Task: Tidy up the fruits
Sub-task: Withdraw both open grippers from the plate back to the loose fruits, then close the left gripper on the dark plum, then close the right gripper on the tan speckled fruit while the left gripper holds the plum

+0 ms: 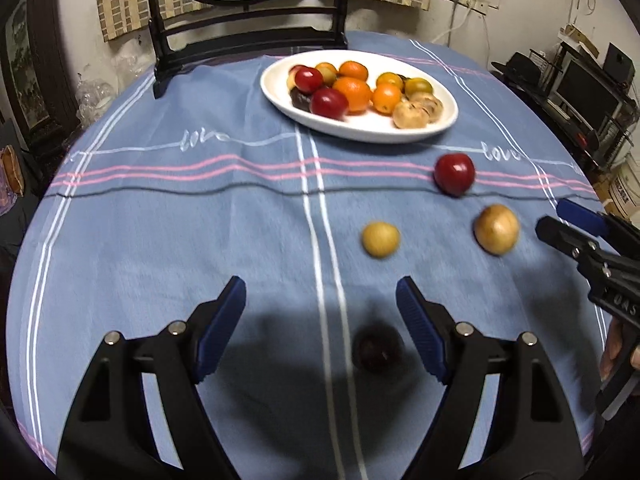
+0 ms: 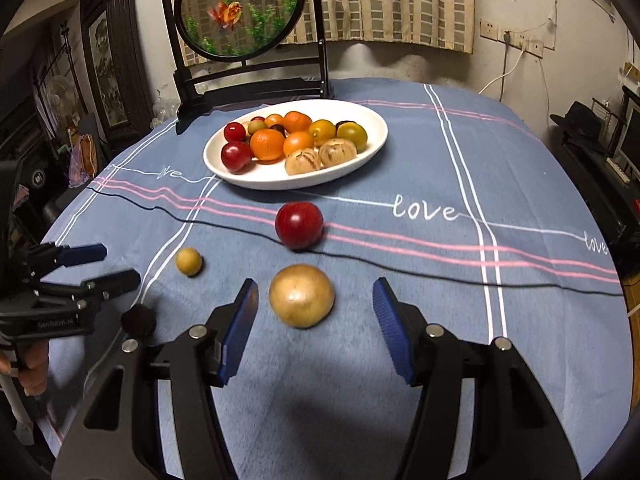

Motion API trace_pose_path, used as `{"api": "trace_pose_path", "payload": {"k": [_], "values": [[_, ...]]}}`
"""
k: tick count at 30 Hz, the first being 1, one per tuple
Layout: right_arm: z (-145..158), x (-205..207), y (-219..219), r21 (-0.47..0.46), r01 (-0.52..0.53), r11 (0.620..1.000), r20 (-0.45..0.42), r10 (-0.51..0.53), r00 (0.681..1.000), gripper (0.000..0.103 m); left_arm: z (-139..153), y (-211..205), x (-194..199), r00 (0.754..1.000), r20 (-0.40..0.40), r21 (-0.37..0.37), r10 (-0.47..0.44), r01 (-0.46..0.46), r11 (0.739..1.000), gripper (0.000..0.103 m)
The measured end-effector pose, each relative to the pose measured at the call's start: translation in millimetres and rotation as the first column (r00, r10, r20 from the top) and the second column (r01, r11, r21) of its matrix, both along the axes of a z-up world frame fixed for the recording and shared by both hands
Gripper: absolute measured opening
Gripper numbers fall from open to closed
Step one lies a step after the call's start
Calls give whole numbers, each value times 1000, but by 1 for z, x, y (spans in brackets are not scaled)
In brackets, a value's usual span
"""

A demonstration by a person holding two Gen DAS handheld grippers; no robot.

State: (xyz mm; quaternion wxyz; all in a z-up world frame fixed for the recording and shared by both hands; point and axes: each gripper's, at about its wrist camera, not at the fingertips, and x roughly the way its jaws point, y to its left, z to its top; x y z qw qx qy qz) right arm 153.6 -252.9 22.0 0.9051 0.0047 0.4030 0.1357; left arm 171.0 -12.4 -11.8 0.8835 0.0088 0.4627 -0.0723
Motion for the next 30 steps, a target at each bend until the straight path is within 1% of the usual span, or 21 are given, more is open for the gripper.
{"api": "trace_pose_path", "payload": {"k": [3, 7, 9, 10, 11, 12, 13, 14, 16, 22, 25, 26, 27, 28, 30], "values": [[-1, -5, -3, 4, 5, 1000, 1, -5, 1000, 60, -8, -5, -11, 1000, -18, -8, -19, 19, 1000, 79], [-2, -6, -5, 7, 6, 1000, -4, -6, 1000, 60, -25, -15, -18, 998, -54, 13, -45, 46, 999, 78], [-4, -5, -4, 0, 3, 1000, -7, -3, 1000, 60, -32, -17, -19, 997, -68, 18, -45, 47, 999, 66], [-5, -5, -4, -1, 0, 1000, -8, 0, 1000, 60, -33, -17, -20, 998, -53, 27, -42, 44, 999, 61], [-5, -5, -3, -1, -5, 1000, -10, 5, 1000, 60, -32, -17, -21, 998, -41, 22, -54, 55, 998, 48], [-6, -4, -2, -6, -12, 1000, -14, 12, 1000, 60, -31, -19, -22, 997, -38, 16, -69, 70, 997, 43], [-7, -4, 0, -13, -18, 1000, -17, 17, 1000, 60, -30, -21, -24, 996, -35, 17, -83, 83, 996, 36], [-10, -3, 3, -26, -26, 999, -24, 26, 999, 60, -30, -23, -24, 995, -34, 25, -98, 99, 995, 31], [-14, 1, 9, -56, -37, 998, -37, 35, 999, 60, -29, -25, -24, 993, -35, 30, -110, 111, 993, 29], [-24, 13, 29, -117, -73, 990, -62, 66, 996, 60, -29, -20, -23, 992, -43, 5, -122, 123, 992, 28], [-32, 25, 40, -163, -75, 984, -85, 62, 994, 60, -29, -20, -23, 991, -43, 2, -127, 128, 992, 28], [-34, 29, 42, -169, -71, 983, -91, 56, 994, 57, -29, -20, -23, 991, -43, 2, -128, 128, 992, 28], [-37, 32, 42, -174, -67, 982, -97, 51, 994, 45, -29, -20, -23, 991, -42, 2, -129, 129, 992, 28], [-41, 37, 44, -189, -65, 980, -114, 44, 992, 45, -28, -20, -23, 990, -41, 2, -132, 132, 991, 28], [-40, 38, 45, -198, -64, 978, -112, 42, 993, 44, -26, -19, -24, 990, -38, -1, -139, 139, 990, 28]]}}
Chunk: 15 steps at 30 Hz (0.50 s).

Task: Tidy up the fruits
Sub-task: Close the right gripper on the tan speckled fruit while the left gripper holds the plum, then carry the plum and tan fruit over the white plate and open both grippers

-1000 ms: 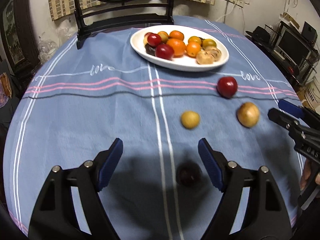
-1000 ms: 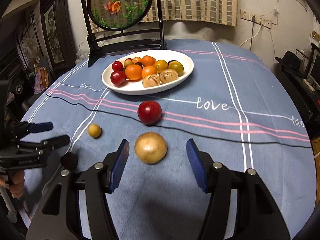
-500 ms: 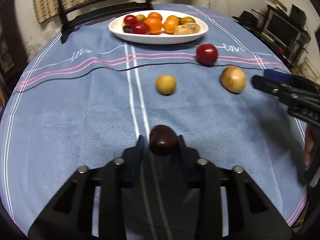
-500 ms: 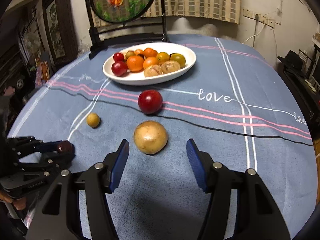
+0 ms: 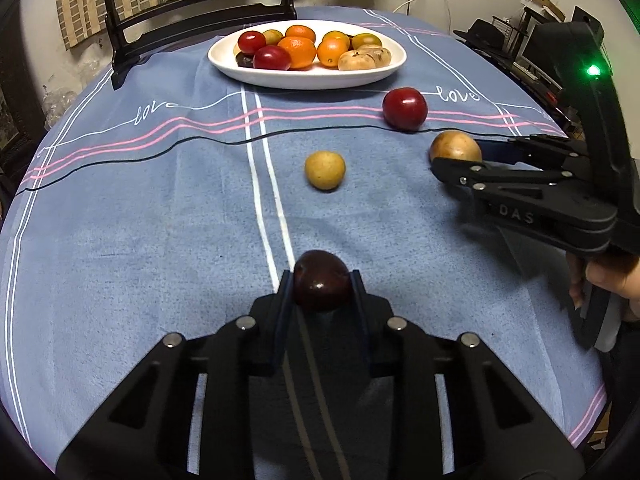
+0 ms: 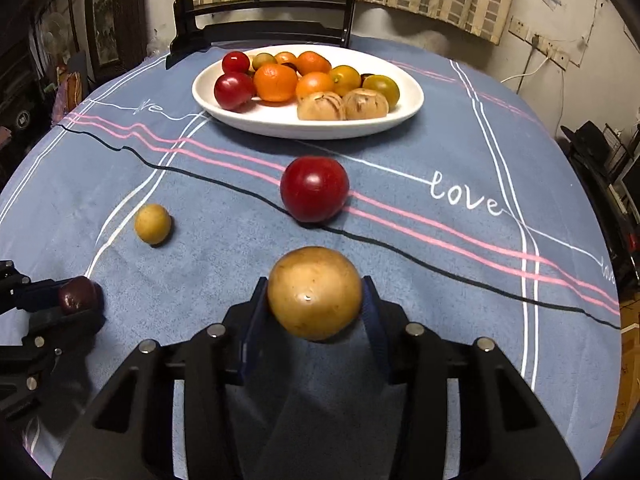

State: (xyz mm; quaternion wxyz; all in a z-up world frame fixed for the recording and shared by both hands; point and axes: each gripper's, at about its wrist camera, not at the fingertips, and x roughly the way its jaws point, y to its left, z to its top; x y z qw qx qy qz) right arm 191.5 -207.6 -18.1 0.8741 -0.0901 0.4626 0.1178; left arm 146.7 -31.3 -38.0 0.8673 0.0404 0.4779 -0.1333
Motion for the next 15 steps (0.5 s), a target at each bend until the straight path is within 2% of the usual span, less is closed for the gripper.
{"api": "trace_pose_path", "payload": {"k": [7, 12, 15], "values": [[21, -6, -13, 78, -3, 997, 28, 1, 1000, 44, 25, 5, 7, 999, 44, 6, -32, 32, 999, 28], [54, 5, -22, 140, -12, 990, 88, 0, 996, 44, 67, 3, 31, 994, 102, -12, -47, 49, 999, 28], [74, 25, -20, 147, -21, 989, 134, 1, 991, 44, 96, -3, 61, 985, 162, -28, -55, 60, 998, 28]]}}
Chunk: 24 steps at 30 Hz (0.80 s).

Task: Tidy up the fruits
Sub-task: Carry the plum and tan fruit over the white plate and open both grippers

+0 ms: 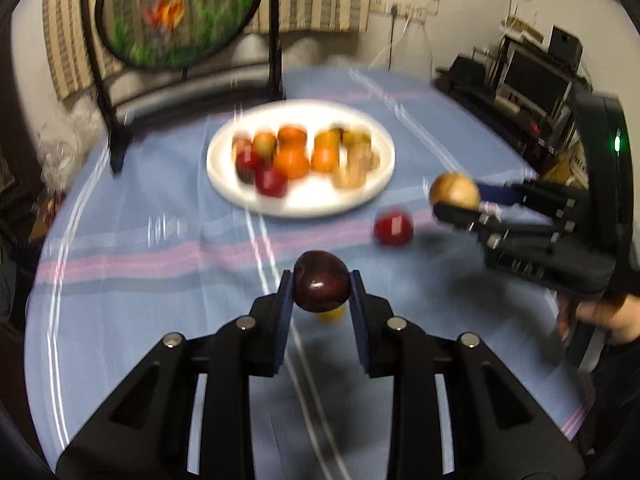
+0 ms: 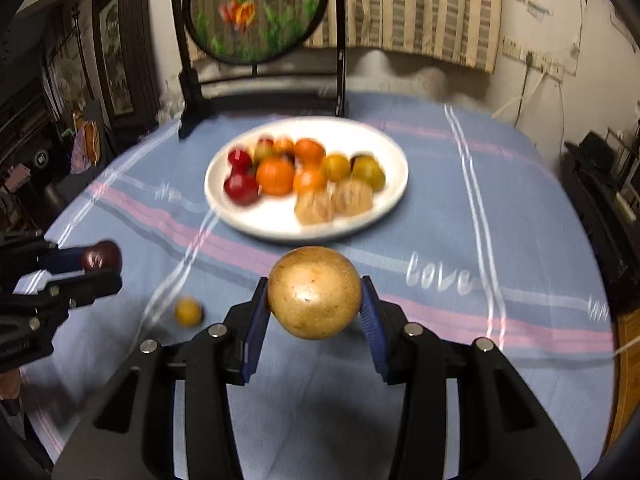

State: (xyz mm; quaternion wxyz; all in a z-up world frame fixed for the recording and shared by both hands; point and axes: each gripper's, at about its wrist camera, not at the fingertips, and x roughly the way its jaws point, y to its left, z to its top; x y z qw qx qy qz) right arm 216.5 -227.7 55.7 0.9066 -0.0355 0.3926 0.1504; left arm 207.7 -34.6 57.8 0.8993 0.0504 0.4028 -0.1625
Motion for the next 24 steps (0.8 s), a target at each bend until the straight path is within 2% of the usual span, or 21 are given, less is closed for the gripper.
{"api": "trace_pose_path", "payload": {"k": [4, 8, 10, 15, 19, 23, 24], "values": [[10, 47, 5, 52, -2, 999, 13, 2, 1000, 44, 12, -10, 60, 999, 19, 17, 46, -47, 999, 28], [0, 97, 5, 137, 25, 990, -23, -22, 999, 45, -4, -16, 118, 997, -34, -19, 68, -69, 997, 28], [-10, 120, 8, 152, 41, 988, -51, -34, 998, 45, -15, -20, 143, 996, -34, -8, 85, -85, 996, 28], [-32, 162, 12, 132, 83, 988, -92, -72, 993, 45, -32, -25, 185, 991, -47, 28, 121, -120, 992, 28], [-41, 176, 13, 105, 107, 989, -95, -98, 991, 46, -40, -24, 200, 988, -57, 14, 141, -140, 990, 29], [-41, 176, 15, 47, 108, 993, -70, -105, 992, 47, -42, -19, 202, 977, -36, 27, 210, -209, 978, 62], [-41, 175, 12, 55, 112, 992, -71, -108, 992, 54, -41, -17, 201, 976, -34, 24, 214, -213, 977, 63]]}}
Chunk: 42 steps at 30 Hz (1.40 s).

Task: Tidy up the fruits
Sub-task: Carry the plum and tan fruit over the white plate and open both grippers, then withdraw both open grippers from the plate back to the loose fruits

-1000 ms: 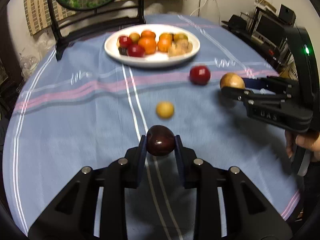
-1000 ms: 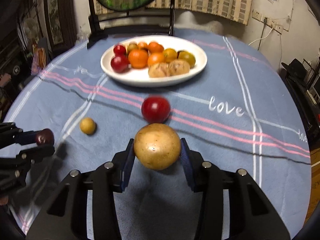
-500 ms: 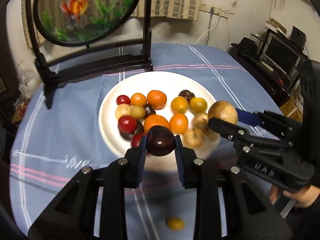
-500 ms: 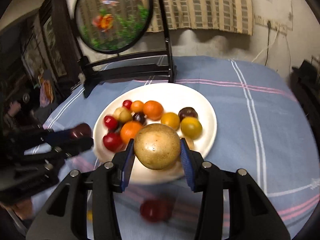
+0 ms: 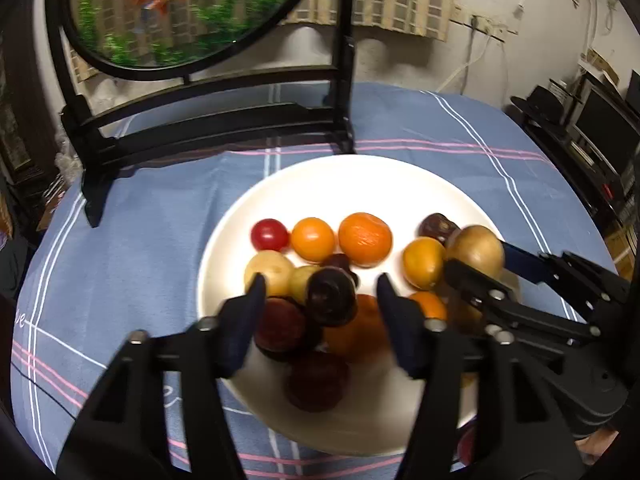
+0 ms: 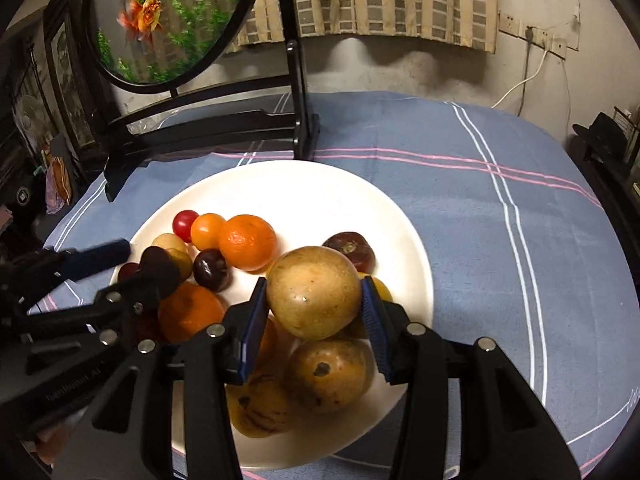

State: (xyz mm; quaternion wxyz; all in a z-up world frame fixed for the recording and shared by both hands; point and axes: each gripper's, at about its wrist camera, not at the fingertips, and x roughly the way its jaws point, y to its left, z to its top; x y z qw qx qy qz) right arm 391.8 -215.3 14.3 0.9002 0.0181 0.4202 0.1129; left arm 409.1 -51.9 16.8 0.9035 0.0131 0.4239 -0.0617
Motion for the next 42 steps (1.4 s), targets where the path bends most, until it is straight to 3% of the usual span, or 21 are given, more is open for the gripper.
{"api": "trace_pose_path", "payload": {"k": [1, 4, 15, 23, 27, 33, 36, 39, 42], "values": [[1, -1, -5, 20, 15, 1000, -4, -15, 1000, 62, 2, 1, -2, 1000, 5, 1, 2, -2, 1000, 63], [5, -9, -17, 95, 38, 995, 23, -40, 999, 62, 10, -1, -12, 1000, 28, 19, -8, 8, 1000, 74], [19, -67, -52, 194, 80, 978, -1, -82, 997, 62, 33, 1, -82, 995, 83, 51, -54, 50, 997, 83], [18, -136, -72, 237, 66, 969, -12, -65, 998, 62, 17, 6, -145, 997, 41, 47, -67, 65, 997, 83], [13, -170, -69, 189, 60, 980, 9, -62, 998, 62, -4, 10, -175, 998, 4, 56, -65, 65, 996, 83], [-4, -200, -64, 209, 36, 977, -7, -35, 999, 62, -29, 17, -203, 997, -47, 23, -54, 55, 998, 83], [-8, -205, -62, 220, 24, 975, -20, -20, 1000, 62, -39, 12, -207, 995, -70, 49, -69, 73, 996, 80], [-6, -203, -62, 243, 15, 970, -20, -10, 1000, 62, -46, 7, -208, 992, -85, 47, -89, 93, 995, 70], [-6, -201, -59, 223, 9, 975, -17, -5, 1000, 62, -53, 2, -203, 989, -106, 37, -103, 107, 994, 48]]}}
